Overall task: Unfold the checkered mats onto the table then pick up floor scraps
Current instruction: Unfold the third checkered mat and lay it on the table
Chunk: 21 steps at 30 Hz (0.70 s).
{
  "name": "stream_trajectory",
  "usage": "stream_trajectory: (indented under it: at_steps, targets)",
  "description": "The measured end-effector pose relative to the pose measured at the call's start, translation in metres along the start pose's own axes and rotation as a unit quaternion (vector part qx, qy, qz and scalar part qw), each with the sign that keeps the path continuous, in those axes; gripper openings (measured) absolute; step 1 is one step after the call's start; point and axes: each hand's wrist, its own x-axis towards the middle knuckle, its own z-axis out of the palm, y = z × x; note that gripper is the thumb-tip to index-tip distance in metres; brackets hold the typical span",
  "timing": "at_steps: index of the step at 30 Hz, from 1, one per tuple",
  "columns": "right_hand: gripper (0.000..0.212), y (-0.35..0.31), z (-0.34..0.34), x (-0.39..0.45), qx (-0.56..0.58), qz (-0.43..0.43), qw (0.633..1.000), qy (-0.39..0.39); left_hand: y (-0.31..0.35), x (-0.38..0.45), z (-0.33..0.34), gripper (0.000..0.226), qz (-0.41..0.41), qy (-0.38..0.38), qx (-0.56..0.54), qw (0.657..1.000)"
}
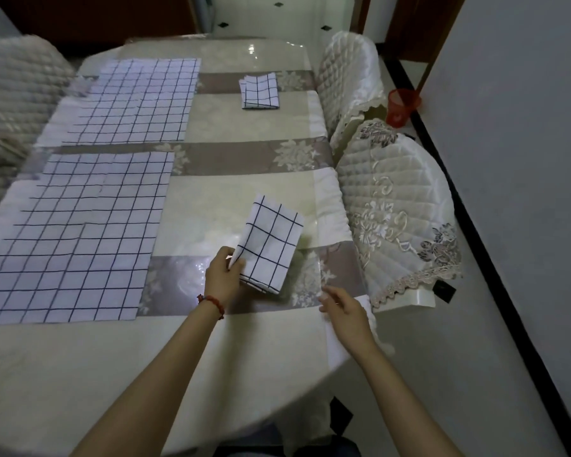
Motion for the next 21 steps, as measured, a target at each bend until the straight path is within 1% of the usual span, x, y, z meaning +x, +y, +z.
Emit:
stream_trajectory:
  at_steps: [2,4,5,6,8,10,12,13,15,16,18,20,21]
  targets:
    - [0.032,-0.011,0.011,0.005,0.056,0.010,0.998,-0.005,0.004,-0.017,-0.007,0.009,0.001,-0.026,-0.053,0.998]
    - [0.041,-0.022,0.018,0.010,0.099,0.024,0.995,-0.005,0.007,-0.034,-0.011,0.016,0.003,-0.058,-0.089,0.994]
    - [0.040,-0.027,0.021,0.012,0.116,0.031,0.993,-0.002,0.007,-0.043,-0.012,0.018,0.001,-0.072,-0.105,0.992]
    - [0.035,-0.031,0.022,0.014,0.134,0.037,0.990,0.000,0.006,-0.050,-0.012,0.017,-0.003,-0.084,-0.113,0.990]
    - [0.015,-0.038,0.024,0.014,0.179,0.046,0.983,0.018,0.001,-0.061,-0.012,0.016,-0.020,-0.100,-0.123,0.987]
    - [0.019,-0.043,0.023,0.012,0.203,0.043,0.977,0.057,-0.002,-0.068,-0.010,0.016,-0.059,-0.101,-0.141,0.983]
    - [0.023,-0.047,0.021,0.008,0.188,0.025,0.978,0.090,-0.003,-0.071,-0.008,0.018,-0.109,-0.074,-0.133,0.982]
    - [0.023,-0.049,0.021,0.005,0.176,0.016,0.979,0.098,-0.002,-0.072,-0.006,0.027,-0.127,-0.053,-0.105,0.985]
    - [0.021,-0.054,0.022,-0.001,0.155,-0.015,0.983,0.099,0.002,-0.075,-0.004,0.047,-0.115,-0.027,-0.055,0.991]
    - [0.019,-0.057,0.024,-0.005,0.138,-0.037,0.985,0.094,0.007,-0.077,-0.002,0.049,-0.090,-0.028,-0.051,0.994]
    - [0.015,-0.061,0.028,-0.012,0.082,-0.080,0.990,0.077,0.020,-0.082,0.004,0.040,-0.040,-0.056,-0.055,0.996]
    - [0.012,-0.065,0.032,-0.019,0.008,-0.121,0.990,0.066,0.032,-0.086,0.010,0.034,-0.019,-0.089,-0.075,0.993]
    - [0.009,-0.066,0.033,-0.022,-0.026,-0.142,0.987,0.066,0.039,-0.087,0.013,0.034,-0.023,-0.100,-0.093,0.990]
